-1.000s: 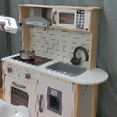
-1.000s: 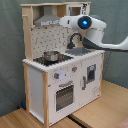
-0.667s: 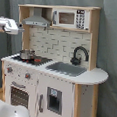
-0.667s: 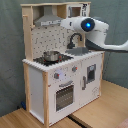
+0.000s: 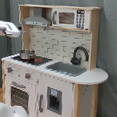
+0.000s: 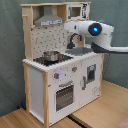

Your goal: Play with the kitchen

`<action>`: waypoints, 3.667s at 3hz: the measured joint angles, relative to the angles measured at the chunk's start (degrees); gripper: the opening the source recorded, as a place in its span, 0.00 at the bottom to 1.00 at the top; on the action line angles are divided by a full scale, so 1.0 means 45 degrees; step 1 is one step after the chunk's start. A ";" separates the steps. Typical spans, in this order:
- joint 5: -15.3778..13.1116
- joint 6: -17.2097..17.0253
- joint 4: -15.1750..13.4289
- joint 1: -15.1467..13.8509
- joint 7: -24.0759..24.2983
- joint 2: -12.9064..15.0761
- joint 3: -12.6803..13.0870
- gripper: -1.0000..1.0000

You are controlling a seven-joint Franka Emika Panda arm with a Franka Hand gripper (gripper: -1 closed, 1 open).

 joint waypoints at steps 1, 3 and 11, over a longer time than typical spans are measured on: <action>-0.0376 0.0800 -0.0923 0.0748 0.0056 -0.0128 -0.0481 1.00; -0.1082 0.2375 -0.2560 0.2098 0.0058 -0.0518 -0.1486 1.00; -0.1505 1.0957 -0.4484 -0.0439 -0.2066 -0.0385 -0.4364 1.00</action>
